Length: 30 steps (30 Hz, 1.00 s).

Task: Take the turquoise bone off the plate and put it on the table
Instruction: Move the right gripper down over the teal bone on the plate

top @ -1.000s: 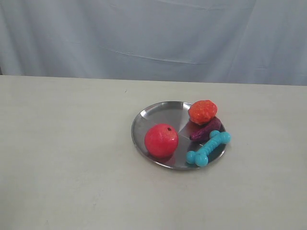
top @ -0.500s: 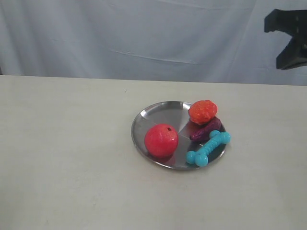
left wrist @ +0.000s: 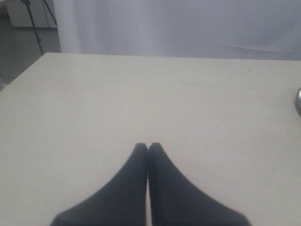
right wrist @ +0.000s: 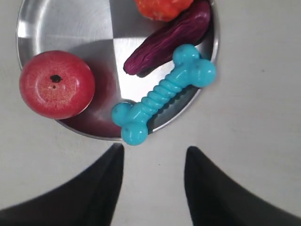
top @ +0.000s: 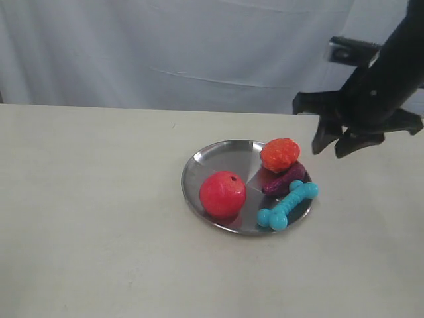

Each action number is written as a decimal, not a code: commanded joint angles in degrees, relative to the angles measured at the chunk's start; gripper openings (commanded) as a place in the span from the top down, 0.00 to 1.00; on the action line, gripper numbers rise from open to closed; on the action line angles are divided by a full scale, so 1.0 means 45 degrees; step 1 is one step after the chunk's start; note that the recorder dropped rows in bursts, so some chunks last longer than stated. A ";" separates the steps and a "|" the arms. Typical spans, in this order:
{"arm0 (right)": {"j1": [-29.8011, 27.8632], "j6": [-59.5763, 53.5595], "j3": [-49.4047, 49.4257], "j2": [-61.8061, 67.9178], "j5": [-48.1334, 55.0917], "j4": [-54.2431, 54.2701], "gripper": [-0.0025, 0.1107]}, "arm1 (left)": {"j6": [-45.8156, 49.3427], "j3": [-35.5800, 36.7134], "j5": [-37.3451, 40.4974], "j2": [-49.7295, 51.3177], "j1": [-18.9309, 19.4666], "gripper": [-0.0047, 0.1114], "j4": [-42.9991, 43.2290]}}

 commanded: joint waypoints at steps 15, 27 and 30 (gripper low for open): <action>0.1009 0.2169 -0.0092 0.3390 -0.1713 -0.0064 0.57 | -0.0053 0.0032 -0.0068 -0.0017 0.0057 0.96 0.0004; 0.1009 0.3185 -0.0092 0.4218 -0.1953 -0.0963 0.57 | -0.0053 0.0032 -0.0068 -0.0017 0.0057 0.96 0.0004; 0.1009 0.3210 -0.0092 0.4277 -0.2174 -0.0963 0.57 | -0.0053 0.0032 -0.0068 -0.0017 0.0057 0.96 0.0004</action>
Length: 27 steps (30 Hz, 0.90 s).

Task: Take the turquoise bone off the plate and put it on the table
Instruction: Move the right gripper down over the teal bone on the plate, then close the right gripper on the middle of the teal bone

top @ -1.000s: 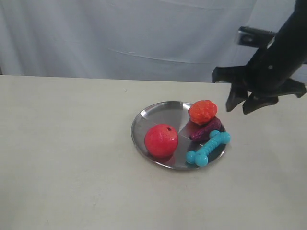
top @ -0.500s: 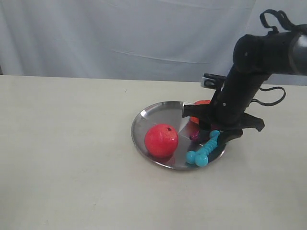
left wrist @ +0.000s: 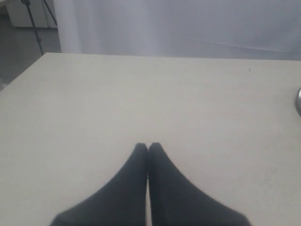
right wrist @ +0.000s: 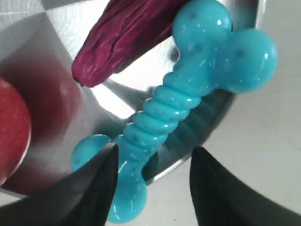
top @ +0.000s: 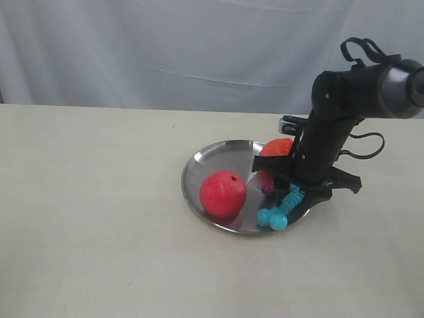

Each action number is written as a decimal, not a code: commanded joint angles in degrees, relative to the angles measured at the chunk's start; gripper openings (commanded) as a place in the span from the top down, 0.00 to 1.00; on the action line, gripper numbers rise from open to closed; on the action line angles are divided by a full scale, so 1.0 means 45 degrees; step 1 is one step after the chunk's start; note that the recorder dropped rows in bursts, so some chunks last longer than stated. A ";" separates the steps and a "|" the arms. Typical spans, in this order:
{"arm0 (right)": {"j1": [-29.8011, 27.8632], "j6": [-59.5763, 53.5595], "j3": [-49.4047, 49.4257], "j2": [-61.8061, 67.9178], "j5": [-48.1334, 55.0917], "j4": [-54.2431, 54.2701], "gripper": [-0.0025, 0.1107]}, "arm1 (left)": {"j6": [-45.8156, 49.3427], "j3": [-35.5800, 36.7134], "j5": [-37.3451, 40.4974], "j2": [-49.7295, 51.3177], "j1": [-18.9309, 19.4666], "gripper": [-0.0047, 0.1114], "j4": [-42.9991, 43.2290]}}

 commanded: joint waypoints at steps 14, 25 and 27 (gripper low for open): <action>-0.0002 0.0032 -0.0085 0.0746 -0.0872 -0.0165 0.70 | -0.0053 0.0032 -0.0068 -0.0017 0.0057 0.96 0.0004; -0.0002 -0.0304 -0.0085 0.0746 -0.0616 -0.0642 0.73 | -0.0053 0.0032 -0.0068 -0.0017 0.0057 0.96 0.0004; -0.0002 -0.0304 -0.0085 0.0746 -0.0616 -0.0642 0.61 | -0.0053 0.0032 -0.0068 -0.0017 0.0057 0.96 0.0004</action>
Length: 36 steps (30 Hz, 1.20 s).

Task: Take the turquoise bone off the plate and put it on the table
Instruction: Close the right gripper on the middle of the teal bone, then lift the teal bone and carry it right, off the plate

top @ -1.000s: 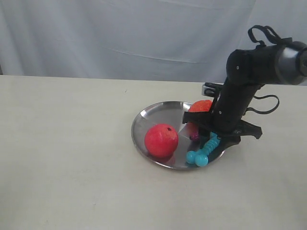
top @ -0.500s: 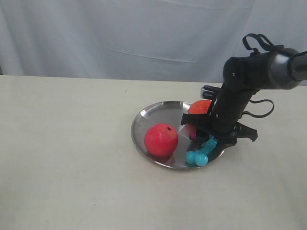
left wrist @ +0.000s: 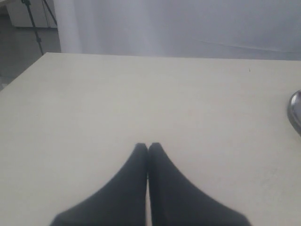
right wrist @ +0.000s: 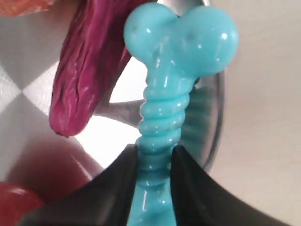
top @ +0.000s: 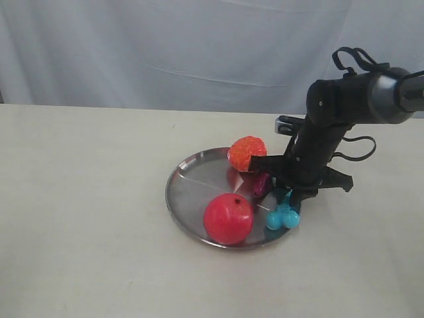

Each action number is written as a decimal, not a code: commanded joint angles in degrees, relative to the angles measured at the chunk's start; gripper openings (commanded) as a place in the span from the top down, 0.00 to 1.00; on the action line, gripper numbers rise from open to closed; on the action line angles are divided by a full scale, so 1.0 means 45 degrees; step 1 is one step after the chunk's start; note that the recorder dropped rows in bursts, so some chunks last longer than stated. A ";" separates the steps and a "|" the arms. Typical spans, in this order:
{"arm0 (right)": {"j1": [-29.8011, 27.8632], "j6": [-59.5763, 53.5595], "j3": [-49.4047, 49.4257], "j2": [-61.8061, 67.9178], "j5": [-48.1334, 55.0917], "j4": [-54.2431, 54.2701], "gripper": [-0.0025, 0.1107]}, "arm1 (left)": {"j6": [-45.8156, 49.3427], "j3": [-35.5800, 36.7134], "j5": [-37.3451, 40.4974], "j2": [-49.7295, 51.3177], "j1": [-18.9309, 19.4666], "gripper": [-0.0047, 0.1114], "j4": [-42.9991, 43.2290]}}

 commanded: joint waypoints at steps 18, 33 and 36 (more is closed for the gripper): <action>-0.0022 -0.0695 0.0060 0.0166 -0.0370 -0.0396 0.98 | -0.0053 0.0032 -0.0068 -0.0017 0.0057 0.96 0.0004; -0.0022 -0.0800 0.0060 -0.2550 0.0051 -0.0662 0.98 | -0.0053 0.0032 -0.0068 -0.0017 0.0057 0.96 0.0004; -0.0054 -0.0800 0.0060 -0.3545 0.0349 -0.1075 0.98 | -0.0053 0.0032 -0.0068 -0.0017 0.0057 0.96 0.0004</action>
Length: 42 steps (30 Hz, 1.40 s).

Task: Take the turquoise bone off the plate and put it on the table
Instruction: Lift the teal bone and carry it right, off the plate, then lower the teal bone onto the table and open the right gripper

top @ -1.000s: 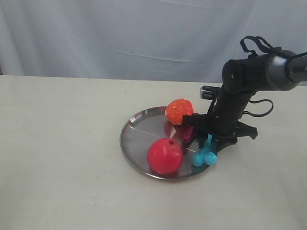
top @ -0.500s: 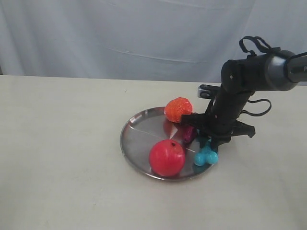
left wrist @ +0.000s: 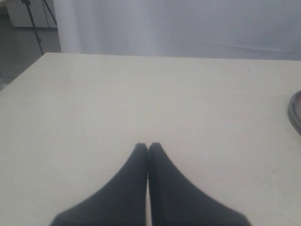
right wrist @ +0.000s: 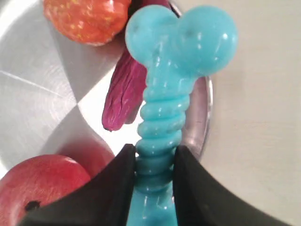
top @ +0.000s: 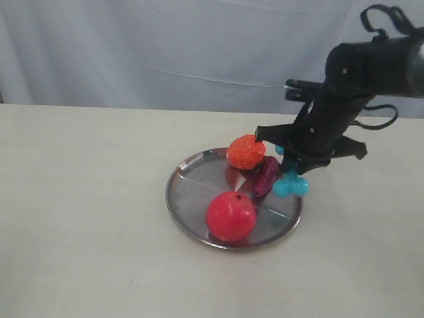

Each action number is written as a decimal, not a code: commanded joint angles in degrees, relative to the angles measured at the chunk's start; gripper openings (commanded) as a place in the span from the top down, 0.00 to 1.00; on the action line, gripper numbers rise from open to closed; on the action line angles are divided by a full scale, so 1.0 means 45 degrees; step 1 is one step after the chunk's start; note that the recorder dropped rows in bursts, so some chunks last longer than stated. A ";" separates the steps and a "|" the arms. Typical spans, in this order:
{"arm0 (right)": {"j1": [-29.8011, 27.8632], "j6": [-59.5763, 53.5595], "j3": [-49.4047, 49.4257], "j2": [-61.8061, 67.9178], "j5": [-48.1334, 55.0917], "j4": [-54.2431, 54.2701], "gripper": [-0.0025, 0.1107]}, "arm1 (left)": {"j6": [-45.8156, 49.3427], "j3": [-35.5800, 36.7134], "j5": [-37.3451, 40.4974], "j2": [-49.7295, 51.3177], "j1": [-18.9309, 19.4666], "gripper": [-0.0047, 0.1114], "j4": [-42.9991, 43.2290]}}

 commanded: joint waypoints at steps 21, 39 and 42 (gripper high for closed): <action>-0.2604 -0.1529 0.0527 -0.2745 0.2467 -0.1751 0.98 | -0.0053 0.0032 -0.0068 -0.0017 0.0057 0.96 0.0004; -0.2604 -0.2088 0.2909 -0.0171 -0.1410 -0.1338 0.98 | -0.0053 0.0032 -0.0068 -0.0017 0.0057 0.96 0.0004; -0.2604 -0.2136 0.3001 0.0127 -0.1754 -0.1180 0.98 | -0.0053 0.0032 -0.0068 -0.0017 0.0057 0.96 0.0004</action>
